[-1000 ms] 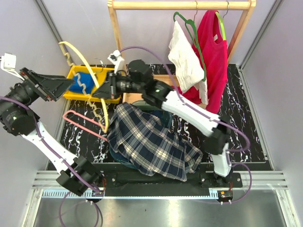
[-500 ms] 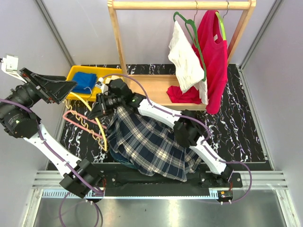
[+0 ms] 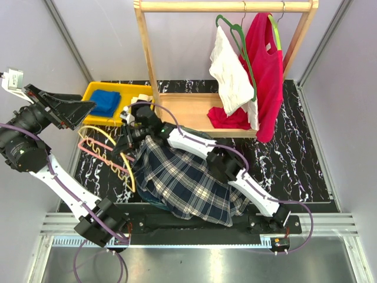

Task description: Remove the skirt from the hanger

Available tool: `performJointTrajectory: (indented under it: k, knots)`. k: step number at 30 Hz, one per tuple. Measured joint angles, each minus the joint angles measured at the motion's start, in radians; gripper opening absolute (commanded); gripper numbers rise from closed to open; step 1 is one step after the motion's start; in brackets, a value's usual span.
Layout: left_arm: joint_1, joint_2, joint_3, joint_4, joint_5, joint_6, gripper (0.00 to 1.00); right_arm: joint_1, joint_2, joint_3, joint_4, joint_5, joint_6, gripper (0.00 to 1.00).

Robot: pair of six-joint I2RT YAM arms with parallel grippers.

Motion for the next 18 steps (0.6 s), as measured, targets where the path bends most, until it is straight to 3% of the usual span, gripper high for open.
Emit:
performJointTrajectory:
  k: [4, 5, 6, 8, 10, 12, 13, 18]
  knots:
    - [0.000, 0.000, 0.000, 0.000, 0.000, 0.000, 0.99, 0.024, 0.041, 0.008, -0.003, 0.037, 0.000, 0.00]
    - [0.000, 0.000, 0.000, 0.000, 0.000, 0.001, 0.99, 0.031, 0.046, 0.008, -0.003, 0.046, 0.000, 0.05]
    - [0.000, 0.000, 0.000, 0.000, 0.000, 0.001, 0.99, 0.036, 0.048, 0.008, -0.005, 0.054, 0.000, 0.22]
    - [0.000, 0.000, 0.000, 0.000, 0.000, 0.001, 0.99, 0.045, 0.048, 0.008, -0.005, 0.064, -0.002, 0.39]
    - [0.000, 0.002, 0.000, 0.000, 0.000, 0.001, 0.99, 0.048, 0.047, 0.006, -0.008, 0.075, -0.024, 0.69]
    - [0.000, 0.005, 0.000, 0.001, 0.000, 0.001, 0.99, 0.049, 0.030, -0.023, -0.032, 0.098, -0.063, 0.84]
    - [0.000, 0.007, 0.000, 0.000, 0.000, 0.001, 0.99, 0.048, 0.016, -0.046, -0.047, 0.114, -0.087, 0.98]
    - [0.000, 0.022, -0.007, 0.000, 0.000, 0.000, 0.99, 0.032, -0.076, -0.124, -0.165, 0.193, -0.208, 1.00]
